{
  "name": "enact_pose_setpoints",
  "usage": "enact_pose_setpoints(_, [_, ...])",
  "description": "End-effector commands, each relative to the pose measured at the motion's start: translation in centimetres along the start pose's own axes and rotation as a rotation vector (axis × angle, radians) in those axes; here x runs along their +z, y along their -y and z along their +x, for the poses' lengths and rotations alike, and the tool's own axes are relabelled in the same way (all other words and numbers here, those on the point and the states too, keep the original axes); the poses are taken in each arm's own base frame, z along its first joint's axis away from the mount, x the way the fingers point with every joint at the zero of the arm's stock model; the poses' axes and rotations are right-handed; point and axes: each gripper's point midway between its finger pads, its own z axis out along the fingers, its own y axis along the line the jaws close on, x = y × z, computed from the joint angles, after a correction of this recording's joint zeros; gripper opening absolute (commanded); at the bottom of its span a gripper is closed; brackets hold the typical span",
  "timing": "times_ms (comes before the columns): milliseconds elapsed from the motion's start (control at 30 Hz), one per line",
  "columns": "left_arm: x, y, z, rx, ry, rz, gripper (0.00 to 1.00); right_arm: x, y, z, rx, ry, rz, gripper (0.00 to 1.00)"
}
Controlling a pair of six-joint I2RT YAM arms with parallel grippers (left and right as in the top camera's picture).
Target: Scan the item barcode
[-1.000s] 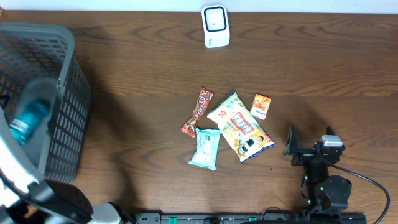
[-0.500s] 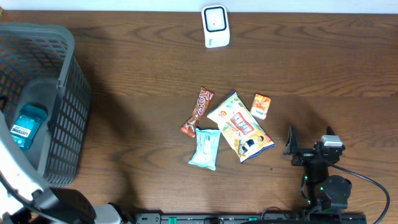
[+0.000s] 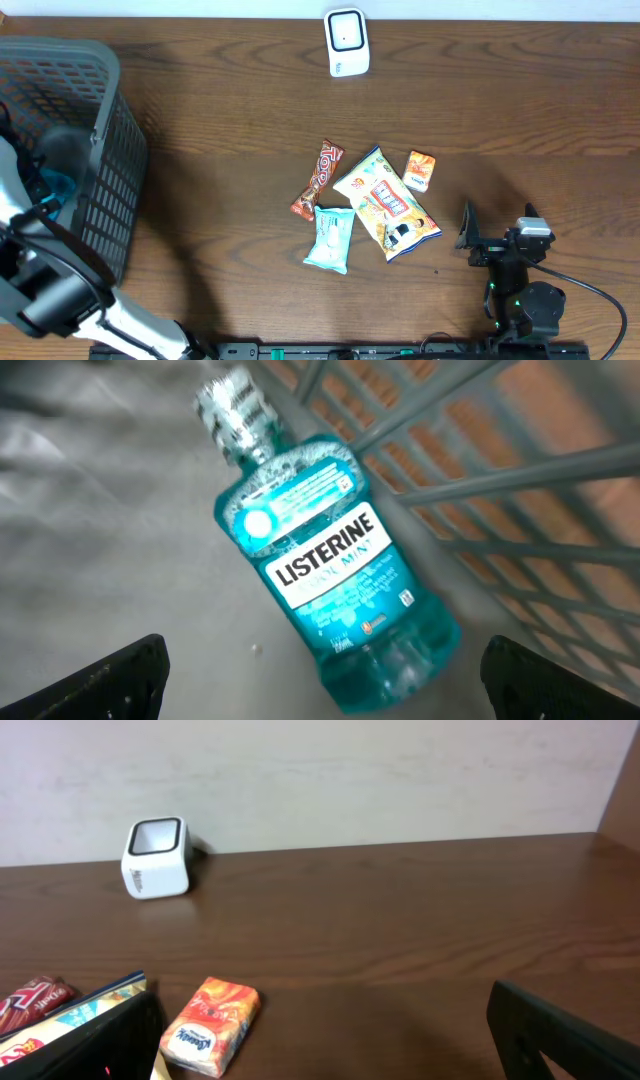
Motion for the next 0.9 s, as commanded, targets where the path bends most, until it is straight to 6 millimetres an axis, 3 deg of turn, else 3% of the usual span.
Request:
enact_pose_setpoints(0, [2.0, -0.5, 0.6, -0.019, 0.003, -0.045, 0.99, 0.0, -0.2, 0.1, -0.012, -0.005, -0.009, 0.99])
enact_pose_setpoints(333, [6.9, -0.6, 1.8, -0.012, 0.005, -0.107, 0.99, 0.0, -0.2, 0.1, -0.012, -0.005, -0.009, 0.99])
enact_pose_setpoints(567, [7.7, 0.4, 0.7, -0.054, 0.010, -0.073, 0.99, 0.0, -0.2, 0.2, -0.012, -0.005, -0.009, 0.99])
enact_pose_setpoints(767, [8.3, 0.1, 0.4, -0.057, 0.012, -0.087, 0.99, 0.0, -0.2, 0.1, -0.012, -0.005, -0.009, 0.99])
enact_pose_setpoints(867, [9.2, -0.3, 0.8, -0.036, 0.011, -0.110, 0.94, 0.0, -0.2, 0.1, -0.012, -0.005, -0.009, 0.99])
